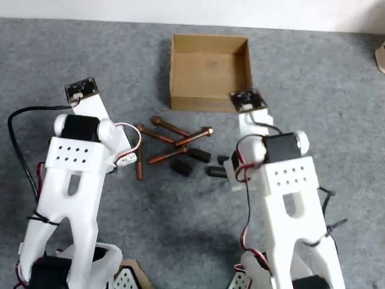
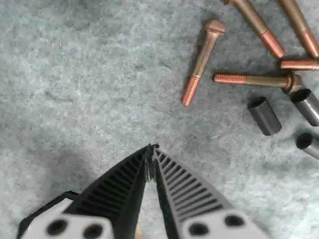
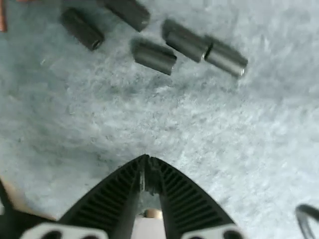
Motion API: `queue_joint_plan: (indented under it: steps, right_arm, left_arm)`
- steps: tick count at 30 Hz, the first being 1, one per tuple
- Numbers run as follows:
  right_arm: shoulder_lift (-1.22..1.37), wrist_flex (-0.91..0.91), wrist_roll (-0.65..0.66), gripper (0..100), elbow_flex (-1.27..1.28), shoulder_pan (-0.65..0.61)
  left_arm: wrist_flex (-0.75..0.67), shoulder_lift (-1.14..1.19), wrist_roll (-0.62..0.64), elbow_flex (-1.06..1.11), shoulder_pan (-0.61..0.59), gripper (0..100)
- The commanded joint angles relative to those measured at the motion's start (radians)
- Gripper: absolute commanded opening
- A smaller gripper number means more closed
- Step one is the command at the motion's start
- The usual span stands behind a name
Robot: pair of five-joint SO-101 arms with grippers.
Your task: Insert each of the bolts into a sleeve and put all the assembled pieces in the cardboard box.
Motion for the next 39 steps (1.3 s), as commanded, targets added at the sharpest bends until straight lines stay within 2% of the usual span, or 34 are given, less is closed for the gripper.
queue_joint_plan:
  steps: [1,4,9,14,17,19,21,23,25,28,34,39]
  right_arm:
    - [-0.133,0.03,0.023,0.6,-0.004,-0.01]
    - [-0.234,0.042,0.031,0.6,0.027,-0.013]
    - [-0.374,0.002,0.086,0.9,0.137,-0.01]
    - [-0.404,-0.094,0.137,1.0,0.205,-0.008]
    - [-0.412,-0.189,0.158,1.0,0.275,-0.01]
    - [-0.404,-0.259,0.16,1.1,0.315,-0.013]
    - [-0.404,-0.314,0.155,2.1,0.348,-0.008]
    - [-0.406,-0.329,0.14,5.7,0.371,-0.01]
    - [-0.409,-0.331,0.155,8.6,0.386,-0.015]
    - [-0.414,-0.331,0.158,9.0,0.407,-0.015]
    - [-0.414,-0.367,0.158,9.0,0.483,-0.015]
    - [-0.414,-0.41,0.157,9.0,0.556,-0.013]
  left_arm:
    - [0.0,-0.01,0.02,0.015,-0.001,1]
    - [-0.06,-0.008,0.052,0.07,0.001,1]
    - [-0.238,-0.007,-0.006,0.179,0.012,1]
    - [-0.242,-0.007,-0.046,0.188,0.059,1]
    - [-0.244,-0.002,-0.127,0.191,0.085,2]
    - [-0.252,0.022,-0.164,0.196,0.091,8]
    - [-0.25,0.068,-0.173,0.193,0.093,18]
    - [-0.25,0.128,-0.181,0.188,0.093,28]
    - [-0.25,0.197,-0.187,0.16,0.093,34]
    - [-0.272,0.317,-0.204,0.079,0.088,33]
    - [-0.29,0.539,-0.249,-0.097,0.082,25]
    - [-0.293,0.596,-0.252,-0.217,0.042,20]
